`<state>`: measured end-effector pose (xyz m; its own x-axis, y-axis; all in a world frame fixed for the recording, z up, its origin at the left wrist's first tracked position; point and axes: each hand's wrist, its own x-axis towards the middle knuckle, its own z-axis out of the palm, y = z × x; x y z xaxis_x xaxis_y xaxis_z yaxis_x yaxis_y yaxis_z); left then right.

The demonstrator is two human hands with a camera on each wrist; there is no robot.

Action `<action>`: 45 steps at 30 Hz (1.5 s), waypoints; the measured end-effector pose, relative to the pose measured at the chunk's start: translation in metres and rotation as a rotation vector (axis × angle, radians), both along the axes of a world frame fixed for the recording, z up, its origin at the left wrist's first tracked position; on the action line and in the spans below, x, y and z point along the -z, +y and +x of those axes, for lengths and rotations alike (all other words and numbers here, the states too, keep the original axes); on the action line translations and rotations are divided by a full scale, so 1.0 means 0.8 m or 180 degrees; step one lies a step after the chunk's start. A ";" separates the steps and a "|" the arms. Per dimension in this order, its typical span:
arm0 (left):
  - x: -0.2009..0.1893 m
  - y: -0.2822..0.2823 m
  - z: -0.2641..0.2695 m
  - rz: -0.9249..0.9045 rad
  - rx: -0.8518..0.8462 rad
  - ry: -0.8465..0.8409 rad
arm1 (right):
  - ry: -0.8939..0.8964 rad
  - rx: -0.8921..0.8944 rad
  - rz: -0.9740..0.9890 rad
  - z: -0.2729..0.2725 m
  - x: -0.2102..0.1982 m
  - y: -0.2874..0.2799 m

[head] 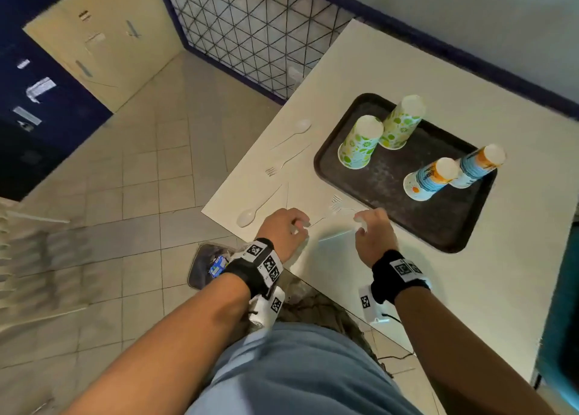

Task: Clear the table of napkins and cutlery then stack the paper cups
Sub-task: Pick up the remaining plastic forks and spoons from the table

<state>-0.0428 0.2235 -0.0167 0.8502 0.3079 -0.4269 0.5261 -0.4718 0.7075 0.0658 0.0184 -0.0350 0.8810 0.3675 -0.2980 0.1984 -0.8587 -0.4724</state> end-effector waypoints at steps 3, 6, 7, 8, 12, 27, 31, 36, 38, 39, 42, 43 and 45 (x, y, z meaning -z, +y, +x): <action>0.015 -0.015 0.032 0.0345 0.0361 0.0352 | -0.0074 -0.0086 -0.0145 0.012 0.003 -0.004; 0.028 -0.024 0.055 0.0689 0.0517 0.0479 | -0.0049 -0.0158 -0.0368 0.019 0.011 -0.002; 0.032 -0.027 0.061 0.0789 0.0596 0.0554 | -0.0054 -0.0190 -0.0445 0.022 0.014 0.000; 0.037 -0.029 0.065 0.0883 0.0662 0.0625 | -0.0050 -0.0232 -0.0549 0.024 0.016 0.001; 0.046 -0.038 0.072 0.1093 0.0722 0.0699 | -0.0158 -0.0279 -0.0896 0.030 0.024 0.004; 0.008 -0.021 0.075 -0.0340 -0.0732 0.0246 | -0.0028 0.0397 0.0690 0.006 -0.033 0.009; -0.008 -0.030 0.065 -0.1176 -0.1241 0.0133 | 0.0132 0.0265 0.1643 -0.023 -0.040 0.041; -0.006 -0.023 0.048 -0.1157 -0.1374 0.0046 | 0.1156 0.0381 0.2079 -0.044 -0.025 0.075; -0.005 -0.013 0.043 -0.1067 -0.1515 0.0029 | 0.1123 0.0258 0.2021 -0.045 -0.019 0.074; -0.005 -0.007 0.040 -0.0981 -0.1572 0.0044 | 0.0903 0.0155 0.1970 -0.043 -0.016 0.068; 0.004 0.018 0.032 -0.0782 -0.1817 0.0069 | 0.0013 -0.0407 0.1443 -0.030 -0.003 0.043; 0.006 0.027 0.029 -0.0723 -0.1875 0.0115 | -0.0114 -0.0655 0.1131 -0.026 0.005 0.035; 0.012 0.040 0.026 -0.0676 -0.1922 0.0216 | -0.0063 -0.0955 0.0466 -0.020 0.014 0.024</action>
<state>-0.0219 0.2552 -0.0263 0.5227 0.6267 -0.5780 0.7020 0.0683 0.7089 0.0495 0.0378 -0.0464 0.7321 0.6490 -0.2069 0.4424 -0.6840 -0.5800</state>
